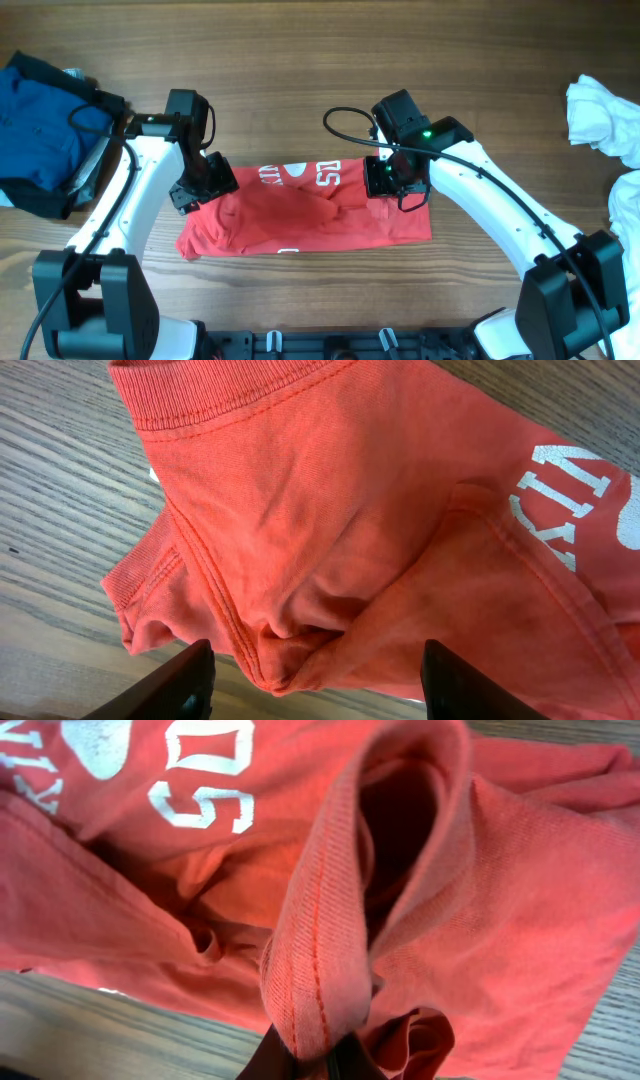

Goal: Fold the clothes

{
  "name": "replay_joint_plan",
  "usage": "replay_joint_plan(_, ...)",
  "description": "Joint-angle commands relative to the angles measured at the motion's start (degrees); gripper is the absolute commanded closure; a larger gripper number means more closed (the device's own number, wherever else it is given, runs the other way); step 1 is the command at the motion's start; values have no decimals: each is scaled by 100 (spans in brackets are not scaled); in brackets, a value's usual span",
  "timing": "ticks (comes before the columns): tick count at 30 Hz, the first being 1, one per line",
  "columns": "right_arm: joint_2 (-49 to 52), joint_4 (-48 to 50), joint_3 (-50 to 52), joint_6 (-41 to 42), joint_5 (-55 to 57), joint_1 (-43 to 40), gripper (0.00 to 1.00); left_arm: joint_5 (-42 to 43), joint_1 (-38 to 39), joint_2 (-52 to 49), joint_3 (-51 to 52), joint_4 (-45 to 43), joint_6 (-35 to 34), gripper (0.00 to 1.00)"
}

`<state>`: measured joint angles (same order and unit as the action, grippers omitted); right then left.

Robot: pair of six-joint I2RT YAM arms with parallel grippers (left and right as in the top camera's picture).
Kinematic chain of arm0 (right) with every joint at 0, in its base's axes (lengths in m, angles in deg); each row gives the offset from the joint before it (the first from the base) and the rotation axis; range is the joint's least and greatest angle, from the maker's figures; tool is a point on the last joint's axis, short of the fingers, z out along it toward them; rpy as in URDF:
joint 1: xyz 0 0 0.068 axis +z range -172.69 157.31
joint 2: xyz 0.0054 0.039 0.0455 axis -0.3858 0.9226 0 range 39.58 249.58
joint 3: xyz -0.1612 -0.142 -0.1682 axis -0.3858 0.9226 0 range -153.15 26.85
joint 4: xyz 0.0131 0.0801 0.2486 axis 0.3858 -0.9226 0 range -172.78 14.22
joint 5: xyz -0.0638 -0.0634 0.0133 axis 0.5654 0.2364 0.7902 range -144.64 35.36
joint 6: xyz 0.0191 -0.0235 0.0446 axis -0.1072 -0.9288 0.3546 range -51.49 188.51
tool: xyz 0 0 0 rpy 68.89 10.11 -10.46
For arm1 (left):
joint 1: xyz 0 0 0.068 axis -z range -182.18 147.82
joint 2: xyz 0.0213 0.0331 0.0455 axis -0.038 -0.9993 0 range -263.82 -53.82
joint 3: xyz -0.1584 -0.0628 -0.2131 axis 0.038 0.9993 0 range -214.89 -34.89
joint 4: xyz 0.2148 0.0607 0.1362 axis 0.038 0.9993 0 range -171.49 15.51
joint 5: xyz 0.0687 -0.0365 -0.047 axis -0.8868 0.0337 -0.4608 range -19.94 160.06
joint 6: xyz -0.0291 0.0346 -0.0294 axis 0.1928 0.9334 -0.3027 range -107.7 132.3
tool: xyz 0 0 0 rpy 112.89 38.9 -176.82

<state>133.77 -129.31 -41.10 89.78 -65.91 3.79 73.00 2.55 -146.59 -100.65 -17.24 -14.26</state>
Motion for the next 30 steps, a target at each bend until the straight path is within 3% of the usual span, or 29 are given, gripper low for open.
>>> replay_joint_plan(1, -55, -4, 20, -223, -302, 35, 89, 7, -39, 63, -72, -11, 87, 34)
replay_joint_plan(4, -55, 2, 20, -343, -354, 35, 88, 7, -39, 63, -72, -11, 87, 34)
replay_joint_plan(5, -55, 15, 20, -387, -431, 35, 82, 7, -39, 63, -74, -11, 87, 34)
replay_joint_plan(7, -55, 72, 20, -892, -944, 35, 55, 7, -39, 63, -74, -11, 87, 34)
replay_joint_plan(9, -55, 85, 20, -1449, -1495, 35, 47, 7, -39, 63, -72, -11, 87, 34)
replay_joint_plan(12, -55, 57, 20, -1628, -1165, 35, 47, 4, -39, 63, -72, -11, 87, 34)
replay_joint_plan(15, -55, -308, 20, -505, 588, 35, 52, 4, -39, 63, -72, -11, 87, 34)
replay_joint_plan(17, -55, -616, 52, -271, 1169, 35, 52, 4, -39, 63, -72, -11, 87, 34)
replay_joint_plan(24, -52, 313, 988, -326, -219, 35, 54, 4, -39, 63, -72, -9, 87, 34)
replay_joint_plan(30, -52, 1034, 1456, -306, -289, 35, 55, 4, -39, 63, -72, -7, 87, 34)
